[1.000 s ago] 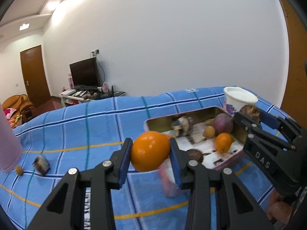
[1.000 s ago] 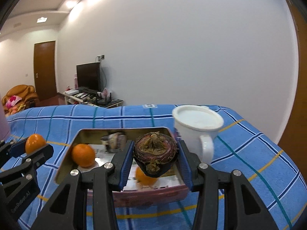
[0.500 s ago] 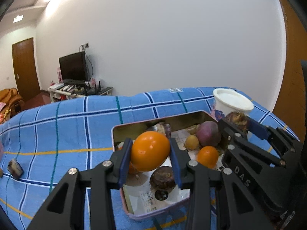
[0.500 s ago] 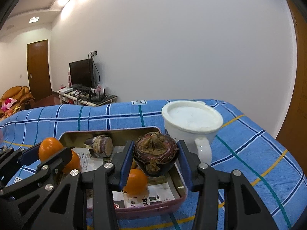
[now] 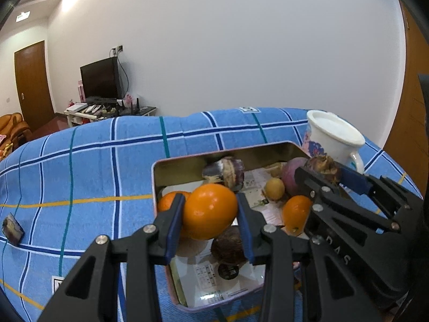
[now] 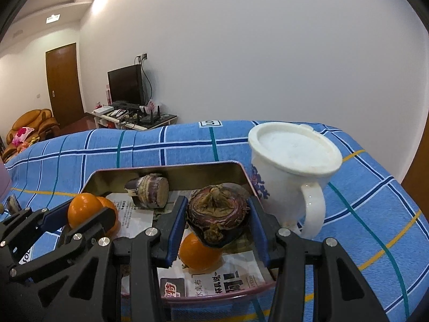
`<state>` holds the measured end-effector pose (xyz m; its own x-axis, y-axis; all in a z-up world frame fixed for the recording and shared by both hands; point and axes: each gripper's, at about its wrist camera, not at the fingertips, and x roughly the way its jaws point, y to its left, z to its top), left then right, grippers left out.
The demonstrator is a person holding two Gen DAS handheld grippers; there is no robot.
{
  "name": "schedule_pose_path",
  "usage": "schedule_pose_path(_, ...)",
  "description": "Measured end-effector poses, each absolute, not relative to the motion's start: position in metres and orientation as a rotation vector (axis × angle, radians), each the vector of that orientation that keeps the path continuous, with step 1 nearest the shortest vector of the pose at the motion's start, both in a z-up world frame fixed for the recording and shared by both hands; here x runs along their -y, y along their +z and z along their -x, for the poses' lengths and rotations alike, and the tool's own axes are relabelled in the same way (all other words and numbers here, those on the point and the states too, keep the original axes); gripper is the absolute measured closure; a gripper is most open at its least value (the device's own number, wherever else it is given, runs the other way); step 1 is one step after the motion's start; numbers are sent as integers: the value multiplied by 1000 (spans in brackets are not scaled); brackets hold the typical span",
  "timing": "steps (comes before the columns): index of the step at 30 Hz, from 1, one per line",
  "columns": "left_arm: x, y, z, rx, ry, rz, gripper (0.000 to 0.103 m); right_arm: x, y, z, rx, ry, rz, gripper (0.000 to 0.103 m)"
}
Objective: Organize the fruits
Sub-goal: 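Lower the orange and open the left tool while the right tool releases the dark fruit into the tin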
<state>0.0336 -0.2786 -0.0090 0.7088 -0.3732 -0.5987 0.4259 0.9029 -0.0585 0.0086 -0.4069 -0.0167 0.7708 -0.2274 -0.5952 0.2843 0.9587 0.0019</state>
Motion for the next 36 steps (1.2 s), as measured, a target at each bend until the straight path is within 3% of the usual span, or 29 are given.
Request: schedule_pose_path(36, 277, -12, -39, -669, -407, -131, 64, 405, -33, -29, -725, -155, -110, 55)
